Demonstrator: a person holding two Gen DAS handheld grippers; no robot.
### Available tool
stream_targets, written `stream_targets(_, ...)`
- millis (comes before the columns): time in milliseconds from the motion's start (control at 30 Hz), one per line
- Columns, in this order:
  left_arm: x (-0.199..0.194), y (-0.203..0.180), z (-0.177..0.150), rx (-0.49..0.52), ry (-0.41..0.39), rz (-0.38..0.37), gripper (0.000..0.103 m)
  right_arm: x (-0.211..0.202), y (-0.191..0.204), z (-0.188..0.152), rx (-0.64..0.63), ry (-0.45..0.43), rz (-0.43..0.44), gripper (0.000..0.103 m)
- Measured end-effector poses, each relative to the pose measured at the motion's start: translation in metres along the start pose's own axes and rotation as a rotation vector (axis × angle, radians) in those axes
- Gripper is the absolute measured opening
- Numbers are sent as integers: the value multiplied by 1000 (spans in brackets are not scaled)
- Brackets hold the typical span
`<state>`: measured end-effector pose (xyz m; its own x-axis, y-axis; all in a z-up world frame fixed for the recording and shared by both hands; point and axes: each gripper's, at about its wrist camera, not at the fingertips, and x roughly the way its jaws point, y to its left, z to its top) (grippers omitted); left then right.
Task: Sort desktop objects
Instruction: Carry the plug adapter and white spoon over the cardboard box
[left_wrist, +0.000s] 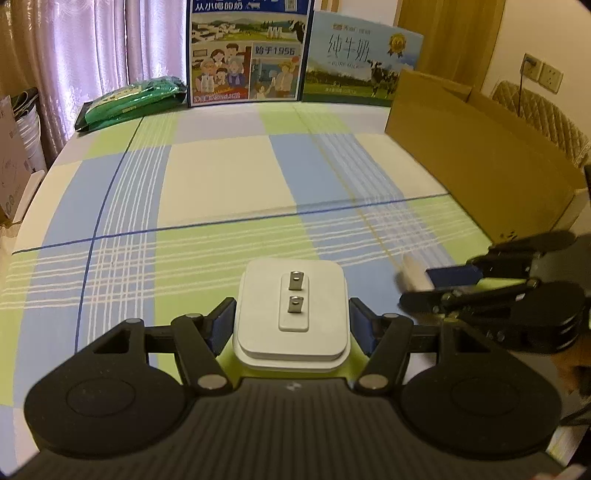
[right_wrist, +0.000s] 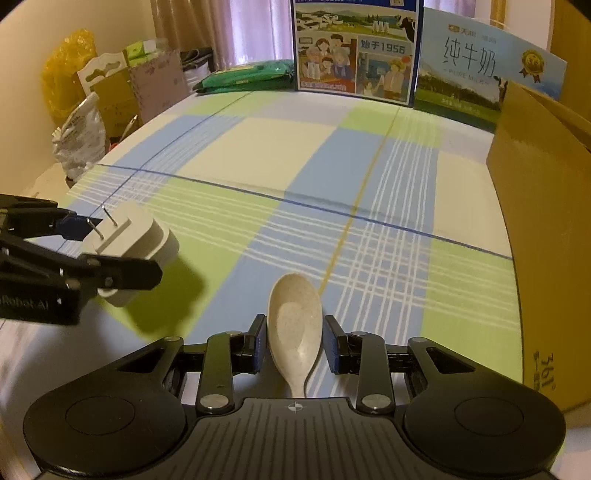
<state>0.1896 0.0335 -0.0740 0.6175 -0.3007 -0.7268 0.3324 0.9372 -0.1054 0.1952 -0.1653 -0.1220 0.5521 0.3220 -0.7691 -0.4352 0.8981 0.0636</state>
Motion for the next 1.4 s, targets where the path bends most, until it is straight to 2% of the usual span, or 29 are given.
stream_targets(67, 0, 0, 1, -4, -9, -13, 60, -3, 2, -4, 6, -13, -3, 32)
stream_targets(133, 1, 1, 1, -10, -8, -21, 60, -6, 2, -10, 16, -28, -10, 40)
stream_targets(233, 4, 0, 1, -12, -5, -27, 60, -7, -2, -17, 46, -48, -18, 42)
stream_targets(467, 5, -1, 2, -20, -9, -32, 60, -6, -10, -17, 43, -77, -9, 42)
stream_targets(667, 10, -5, 1, -10, 6, -34, 60, -3, -3, -16, 29, -87, 49, 42)
stream_targets(967, 19, -8, -1, -4, 25, -22, 60, 2, 0, -15, 1, -86, -7, 41)
stream_targets(1000, 19, -8, -1, -4, 26, -22, 60, 3, 1, -15, -1, -86, -10, 40)
stream_targets(1067, 21, -9, -1, -3, 27, -19, 60, 3, 2, -15, -5, -88, -16, 30)
stream_targets(1400, 29, -10, -2, -5, 32, -5, 61, 1, 6, -10, -11, -82, -51, 30)
